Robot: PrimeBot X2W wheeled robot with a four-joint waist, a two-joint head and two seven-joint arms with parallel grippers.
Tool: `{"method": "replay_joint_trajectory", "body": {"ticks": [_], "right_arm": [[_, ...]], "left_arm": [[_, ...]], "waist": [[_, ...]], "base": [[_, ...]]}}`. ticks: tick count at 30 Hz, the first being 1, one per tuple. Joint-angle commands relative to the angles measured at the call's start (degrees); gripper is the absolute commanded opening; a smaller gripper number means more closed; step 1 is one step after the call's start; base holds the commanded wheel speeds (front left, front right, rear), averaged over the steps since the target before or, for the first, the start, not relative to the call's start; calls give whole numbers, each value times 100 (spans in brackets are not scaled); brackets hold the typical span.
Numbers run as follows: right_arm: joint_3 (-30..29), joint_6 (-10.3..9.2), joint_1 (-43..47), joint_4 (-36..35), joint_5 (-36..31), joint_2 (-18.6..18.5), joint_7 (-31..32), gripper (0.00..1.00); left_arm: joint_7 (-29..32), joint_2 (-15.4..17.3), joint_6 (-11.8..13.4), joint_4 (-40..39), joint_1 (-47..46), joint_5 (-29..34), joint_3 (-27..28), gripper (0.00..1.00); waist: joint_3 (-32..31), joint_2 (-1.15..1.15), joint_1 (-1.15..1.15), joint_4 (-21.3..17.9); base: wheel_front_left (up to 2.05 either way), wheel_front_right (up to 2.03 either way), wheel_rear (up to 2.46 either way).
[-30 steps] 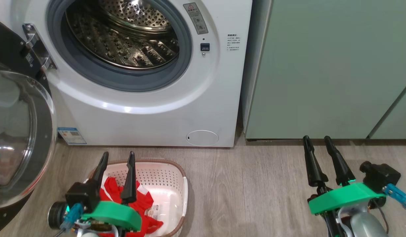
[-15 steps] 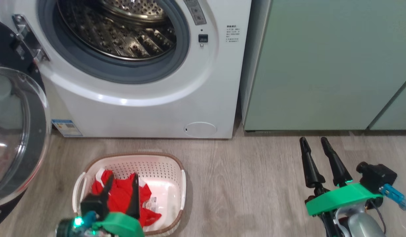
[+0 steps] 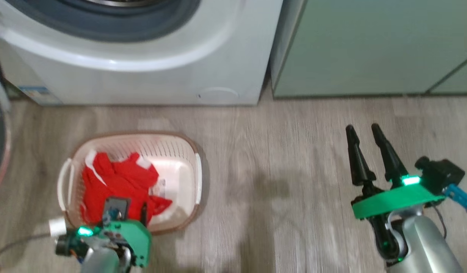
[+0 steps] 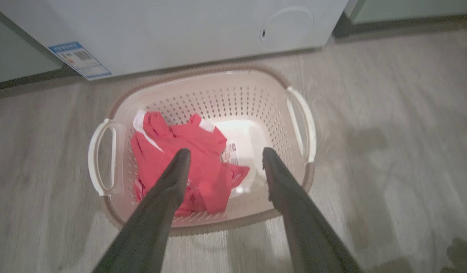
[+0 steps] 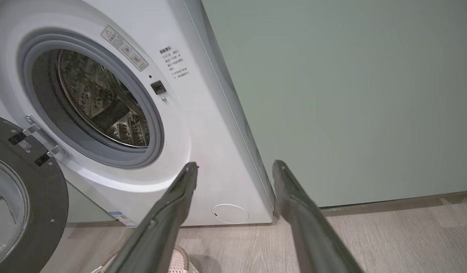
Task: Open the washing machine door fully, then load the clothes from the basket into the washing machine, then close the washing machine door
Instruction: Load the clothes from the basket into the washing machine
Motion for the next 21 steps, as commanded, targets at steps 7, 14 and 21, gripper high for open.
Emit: {"method": "replay_joint_trajectory", "body": {"ticks": [7,14,21], "right_arm": [[203,1,-417,-325,-44,-23,-59,100],[254,1,-668,-442,-53,37,-59,100],[339,1,-863,-498,-17,121,-59,100]], "left_arm": [[195,496,-71,1299,-1378,241,-28,100],[699,879,-99,2044,-2252,368,-168,100],[975,1178,-65,2218,-2632,426,-275,100]], "waist": [[1386,0,-1,-368],[2206,0,-1,-514],[2761,0,-1,-696]], "base": [[0,0,0],[0,0,0],[0,0,0]]}}
